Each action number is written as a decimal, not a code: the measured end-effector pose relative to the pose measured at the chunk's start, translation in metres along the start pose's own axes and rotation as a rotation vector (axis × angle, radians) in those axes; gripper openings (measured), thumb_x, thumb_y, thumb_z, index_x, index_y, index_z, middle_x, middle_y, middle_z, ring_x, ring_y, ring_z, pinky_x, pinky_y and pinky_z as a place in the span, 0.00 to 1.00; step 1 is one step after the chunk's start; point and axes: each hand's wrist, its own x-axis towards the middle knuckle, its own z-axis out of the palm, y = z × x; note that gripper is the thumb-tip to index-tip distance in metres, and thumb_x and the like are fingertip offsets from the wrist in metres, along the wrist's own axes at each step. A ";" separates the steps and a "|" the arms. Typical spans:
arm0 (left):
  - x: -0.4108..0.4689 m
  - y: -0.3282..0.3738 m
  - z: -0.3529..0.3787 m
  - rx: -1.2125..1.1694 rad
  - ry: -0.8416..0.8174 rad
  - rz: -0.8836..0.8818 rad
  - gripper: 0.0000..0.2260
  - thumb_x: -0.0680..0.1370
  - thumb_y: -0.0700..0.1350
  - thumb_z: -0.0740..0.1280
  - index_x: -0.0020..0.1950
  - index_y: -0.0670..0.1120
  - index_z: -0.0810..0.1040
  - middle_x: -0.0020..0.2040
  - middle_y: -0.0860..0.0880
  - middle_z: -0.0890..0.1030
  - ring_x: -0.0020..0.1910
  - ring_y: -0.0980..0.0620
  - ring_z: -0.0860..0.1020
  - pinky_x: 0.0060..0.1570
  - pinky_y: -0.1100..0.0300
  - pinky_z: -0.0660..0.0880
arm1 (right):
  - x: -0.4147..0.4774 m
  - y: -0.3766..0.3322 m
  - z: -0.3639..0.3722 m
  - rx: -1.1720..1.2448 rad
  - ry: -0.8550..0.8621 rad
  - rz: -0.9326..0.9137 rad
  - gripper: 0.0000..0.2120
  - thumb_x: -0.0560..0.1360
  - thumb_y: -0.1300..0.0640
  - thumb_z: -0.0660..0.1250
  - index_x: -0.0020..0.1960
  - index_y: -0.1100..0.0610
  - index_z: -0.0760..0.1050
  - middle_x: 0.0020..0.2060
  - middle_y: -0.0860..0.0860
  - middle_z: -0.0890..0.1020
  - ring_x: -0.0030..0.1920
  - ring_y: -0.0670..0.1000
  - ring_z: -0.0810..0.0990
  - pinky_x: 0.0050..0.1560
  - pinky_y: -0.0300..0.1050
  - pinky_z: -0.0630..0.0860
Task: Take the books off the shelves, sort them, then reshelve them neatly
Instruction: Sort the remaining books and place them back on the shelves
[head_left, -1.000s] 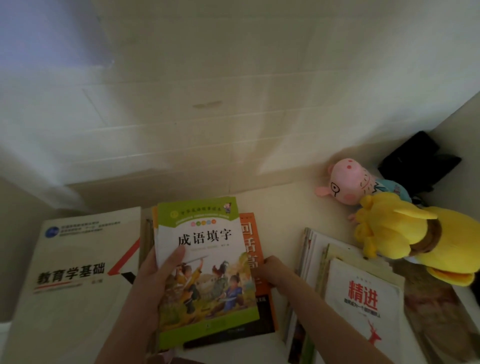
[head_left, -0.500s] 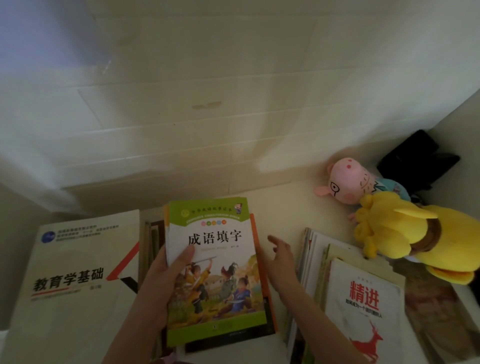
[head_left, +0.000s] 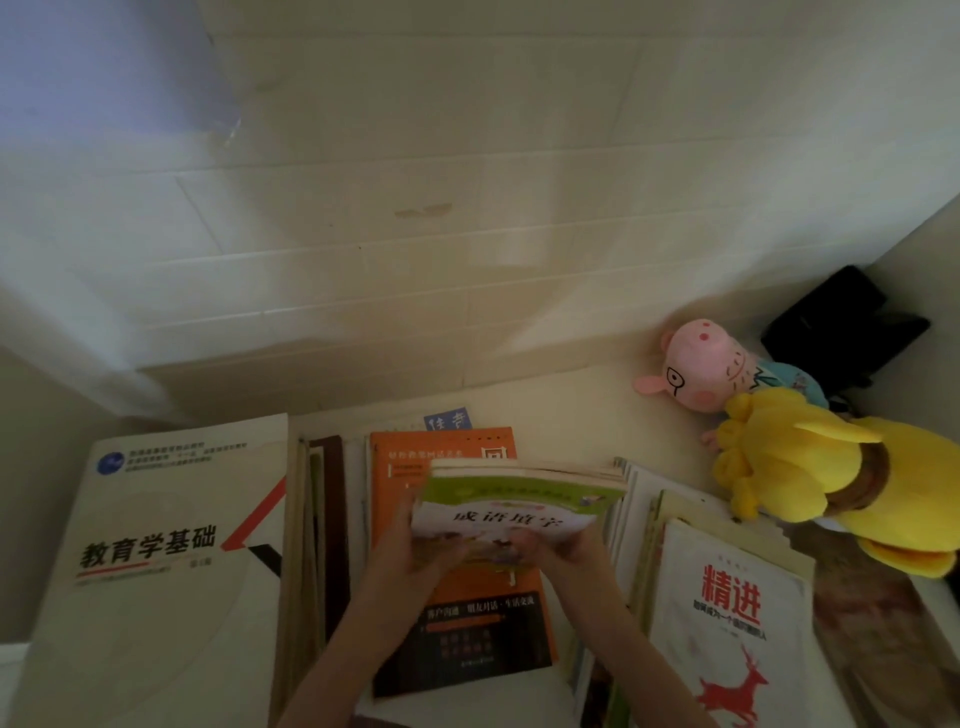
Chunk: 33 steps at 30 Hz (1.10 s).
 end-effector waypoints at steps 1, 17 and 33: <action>-0.002 -0.001 0.005 0.001 0.037 0.006 0.23 0.72 0.40 0.71 0.64 0.54 0.69 0.55 0.60 0.78 0.53 0.69 0.76 0.48 0.70 0.76 | -0.001 0.001 -0.003 -0.009 -0.021 0.001 0.21 0.69 0.66 0.72 0.60 0.57 0.74 0.53 0.48 0.84 0.54 0.49 0.82 0.48 0.41 0.80; -0.037 0.065 0.001 -0.166 0.387 0.229 0.22 0.71 0.39 0.73 0.61 0.49 0.70 0.51 0.54 0.79 0.47 0.59 0.81 0.37 0.69 0.77 | -0.024 -0.082 0.004 -0.255 -0.019 -0.340 0.42 0.72 0.66 0.72 0.66 0.27 0.57 0.56 0.43 0.76 0.48 0.47 0.83 0.41 0.42 0.82; -0.233 0.095 -0.122 -0.180 0.917 0.475 0.31 0.66 0.38 0.76 0.63 0.59 0.68 0.49 0.59 0.82 0.45 0.56 0.83 0.39 0.57 0.81 | -0.101 -0.165 0.166 -0.242 -0.587 -0.629 0.27 0.69 0.54 0.74 0.60 0.30 0.70 0.60 0.33 0.74 0.62 0.51 0.77 0.56 0.56 0.79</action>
